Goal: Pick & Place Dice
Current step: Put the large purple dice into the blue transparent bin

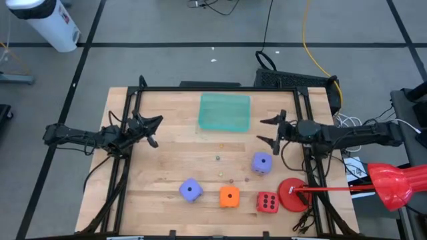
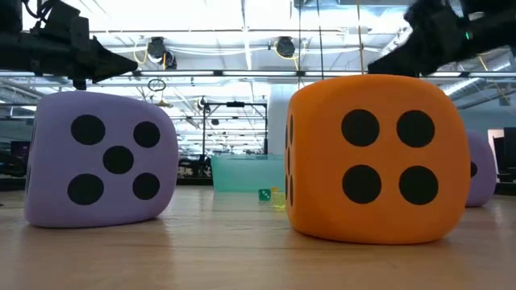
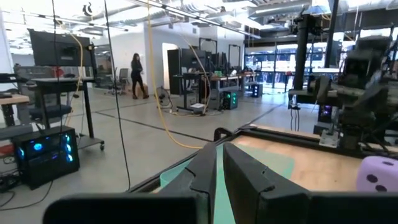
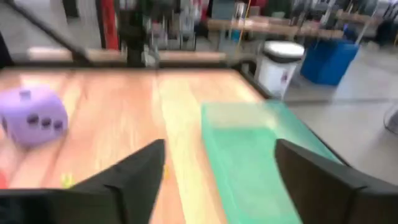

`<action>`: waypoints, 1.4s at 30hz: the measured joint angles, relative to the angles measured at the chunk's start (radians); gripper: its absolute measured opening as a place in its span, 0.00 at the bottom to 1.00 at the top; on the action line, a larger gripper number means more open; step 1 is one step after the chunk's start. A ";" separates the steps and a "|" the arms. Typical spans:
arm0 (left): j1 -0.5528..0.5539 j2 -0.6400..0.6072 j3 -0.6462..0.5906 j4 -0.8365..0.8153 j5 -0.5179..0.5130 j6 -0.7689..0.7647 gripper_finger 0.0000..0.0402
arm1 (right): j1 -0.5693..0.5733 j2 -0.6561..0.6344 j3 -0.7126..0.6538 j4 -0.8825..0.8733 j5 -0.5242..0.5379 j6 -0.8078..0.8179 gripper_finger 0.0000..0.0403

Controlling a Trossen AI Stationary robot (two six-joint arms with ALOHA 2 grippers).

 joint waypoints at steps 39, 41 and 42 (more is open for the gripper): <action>0.000 0.000 0.000 -0.072 0.001 -0.041 0.09 | 0.348 0.637 0.501 -0.851 -0.078 0.575 0.99; 0.000 0.000 0.000 -0.074 0.001 -0.041 0.09 | 0.348 0.664 0.501 -0.858 -0.078 0.574 0.99; 0.000 0.000 0.000 -0.074 0.001 -0.041 0.09 | 0.348 0.675 0.501 -0.864 -0.076 0.570 0.99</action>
